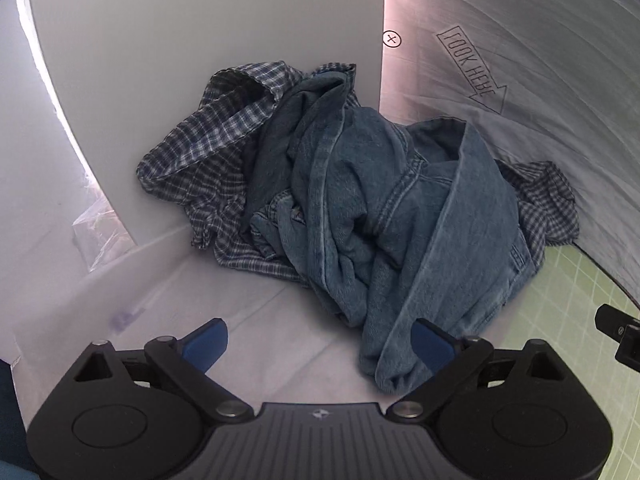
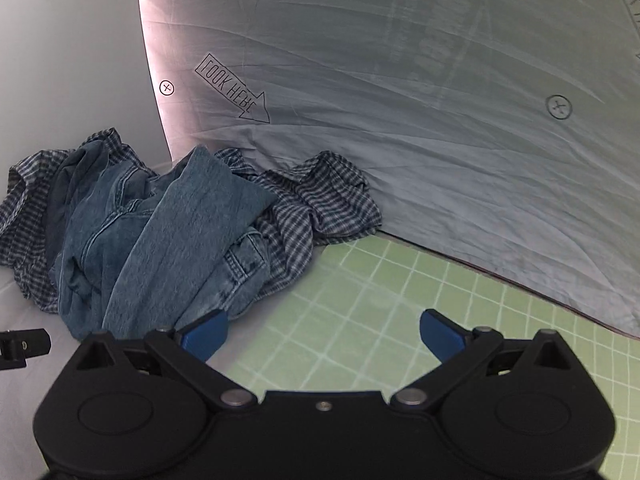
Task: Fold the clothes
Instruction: 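Reach both tools into the heap and grasp the blue jeans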
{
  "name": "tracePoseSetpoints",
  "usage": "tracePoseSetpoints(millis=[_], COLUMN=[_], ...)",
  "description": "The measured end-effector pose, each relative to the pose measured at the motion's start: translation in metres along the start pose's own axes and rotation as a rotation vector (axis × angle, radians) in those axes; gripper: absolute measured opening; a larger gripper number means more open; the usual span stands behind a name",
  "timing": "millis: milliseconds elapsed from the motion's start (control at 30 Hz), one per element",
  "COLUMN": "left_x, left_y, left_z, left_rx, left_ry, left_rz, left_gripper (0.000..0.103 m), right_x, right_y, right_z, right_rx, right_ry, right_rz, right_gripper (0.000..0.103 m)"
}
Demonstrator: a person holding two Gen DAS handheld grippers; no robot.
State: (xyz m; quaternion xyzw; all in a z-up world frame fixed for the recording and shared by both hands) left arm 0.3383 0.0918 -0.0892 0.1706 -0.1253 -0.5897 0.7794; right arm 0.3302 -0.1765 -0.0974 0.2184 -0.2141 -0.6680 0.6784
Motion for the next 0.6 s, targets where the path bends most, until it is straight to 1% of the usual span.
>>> tracePoseSetpoints(millis=[33,67,100,167,267,333,367,400,500,533,567,600], left_x=[-0.001,-0.001,-0.001,0.0,0.005,0.011,0.014,0.016,0.025,0.028,0.03,0.032], left_y=[0.012,0.022,0.033,0.052,0.073,0.082,0.087,0.089,0.096,0.096,0.096,0.095], left_z=[-0.008,-0.015,-0.021,-0.034,-0.049,-0.055,-0.058,-0.06,-0.066,-0.069,-0.07,-0.07], left_rx=[0.003,0.006,0.01,0.016,0.021,0.033,0.035,0.034,0.028,0.025,0.025,0.028], left_ry=[-0.007,-0.015,-0.023,-0.037,-0.066,-0.074,-0.079,-0.086,-0.117,-0.126,-0.135,-0.135], left_rz=[0.013,0.023,0.034,0.058,0.071,0.074,0.07,0.068,0.055,0.055,0.06,0.06], left_gripper=[0.091,0.085,0.083,0.08,0.077,0.077,0.076,0.076,0.064,0.054,0.046,0.043], right_x=[-0.005,-0.01,-0.016,-0.027,-0.044,-0.047,-0.047,-0.048,-0.05,-0.051,-0.051,-0.052], right_y=[0.01,0.02,0.03,0.045,0.064,0.065,0.065,0.065,0.064,0.064,0.064,0.064], right_z=[-0.01,-0.02,-0.029,-0.045,-0.067,-0.071,-0.071,-0.072,-0.075,-0.076,-0.076,-0.077], right_rx=[-0.002,0.0,0.004,0.008,0.002,0.007,0.01,0.014,0.023,0.027,0.03,0.033], right_ry=[0.011,0.03,0.051,0.095,0.161,0.186,0.197,0.209,0.242,0.254,0.265,0.276], right_rz=[-0.003,-0.008,-0.014,-0.016,-0.03,-0.031,-0.031,-0.03,-0.03,-0.029,-0.029,-0.029], right_gripper=[0.103,0.103,0.102,0.097,0.091,0.084,0.083,0.08,0.074,0.065,0.058,0.045])
Point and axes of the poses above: each gripper's, at about its wrist camera, not at the fingertips, and z roughly against the way its jaws point, x to its right, y to its top, the point moved 5 cm from there along -z, roughly the way its jaws point, and after that the axes turned 12 degrees about -x, right-handed, at the moved point
